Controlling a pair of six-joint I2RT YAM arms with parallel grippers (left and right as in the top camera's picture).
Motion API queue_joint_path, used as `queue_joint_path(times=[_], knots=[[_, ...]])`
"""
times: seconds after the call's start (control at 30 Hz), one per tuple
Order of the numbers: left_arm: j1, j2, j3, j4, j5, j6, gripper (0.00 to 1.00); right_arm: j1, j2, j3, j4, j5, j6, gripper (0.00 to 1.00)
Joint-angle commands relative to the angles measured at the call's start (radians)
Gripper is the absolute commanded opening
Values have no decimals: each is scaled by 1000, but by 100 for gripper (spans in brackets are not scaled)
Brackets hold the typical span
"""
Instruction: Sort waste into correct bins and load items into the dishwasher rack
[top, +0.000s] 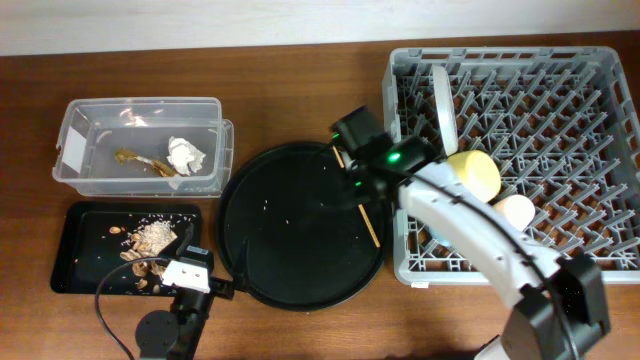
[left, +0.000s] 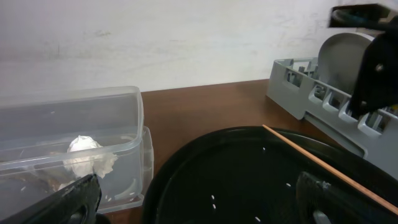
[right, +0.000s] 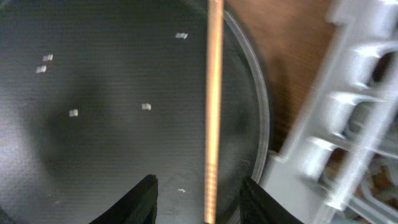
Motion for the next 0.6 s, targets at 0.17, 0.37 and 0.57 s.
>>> queue_joint_path(times=[0.17,0.37,0.57], knots=[[7,-3,-3,-3,8,-6,100,-2,270,-15,72,98,21,43],[7,-3,-3,-3,8,-6,99,-66,361,-19,75,-56,5,12],[7,-3,-3,-3,8,-6,99,-51,264,42,7,-56,10,4]])
